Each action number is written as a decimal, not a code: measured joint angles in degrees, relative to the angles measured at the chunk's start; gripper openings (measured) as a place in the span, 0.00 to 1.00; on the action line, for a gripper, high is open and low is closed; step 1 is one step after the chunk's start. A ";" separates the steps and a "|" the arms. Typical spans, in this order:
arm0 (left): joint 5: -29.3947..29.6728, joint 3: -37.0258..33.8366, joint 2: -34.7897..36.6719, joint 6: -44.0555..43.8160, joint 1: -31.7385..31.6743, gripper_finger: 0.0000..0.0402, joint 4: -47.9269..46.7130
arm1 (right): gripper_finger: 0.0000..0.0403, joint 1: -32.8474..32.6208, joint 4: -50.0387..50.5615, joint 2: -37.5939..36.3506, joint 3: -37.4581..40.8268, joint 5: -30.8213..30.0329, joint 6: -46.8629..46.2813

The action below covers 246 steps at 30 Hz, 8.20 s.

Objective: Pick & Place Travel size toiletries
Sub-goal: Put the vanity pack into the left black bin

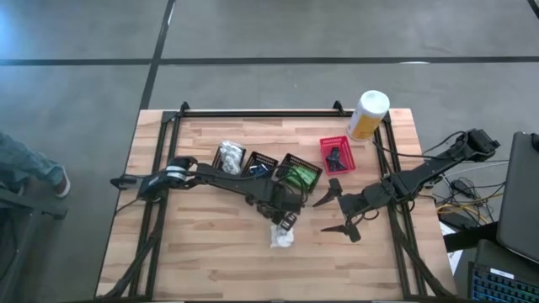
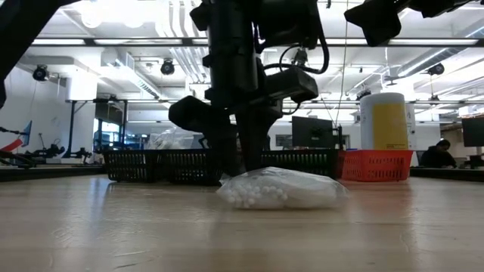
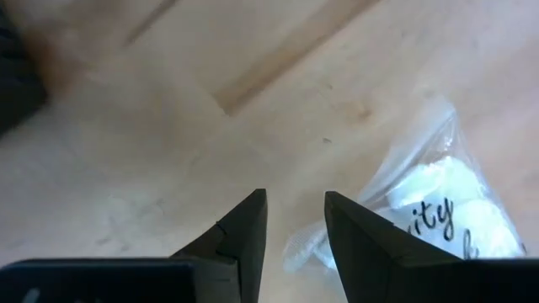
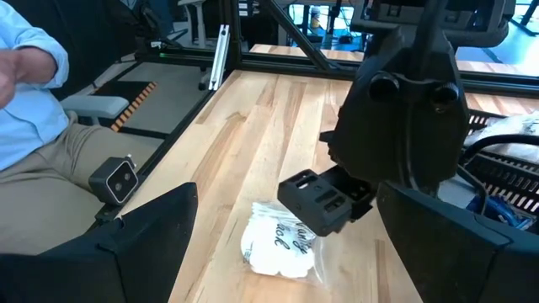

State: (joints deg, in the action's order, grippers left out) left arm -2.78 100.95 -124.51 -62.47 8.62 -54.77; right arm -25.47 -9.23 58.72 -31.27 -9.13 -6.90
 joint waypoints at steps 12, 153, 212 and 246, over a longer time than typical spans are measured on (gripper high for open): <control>-3.80 0.02 1.11 -1.25 -0.15 0.32 -0.79 | 0.90 0.00 0.00 0.00 0.00 0.00 0.00; 27.38 -41.61 13.20 -37.49 14.40 0.67 62.37 | 0.90 0.00 0.00 -0.02 0.00 0.01 0.00; 25.50 -41.08 13.09 -31.83 14.34 0.33 61.60 | 0.90 0.02 -0.01 -0.02 -0.01 0.00 0.00; 26.16 -40.57 14.91 -25.73 14.41 0.07 58.17 | 0.90 0.02 -0.01 -0.02 -0.01 0.00 0.01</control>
State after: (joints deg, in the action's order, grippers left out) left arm 23.38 60.38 -109.59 -88.20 23.03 3.40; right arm -25.45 -9.25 58.70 -31.28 -9.13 -6.88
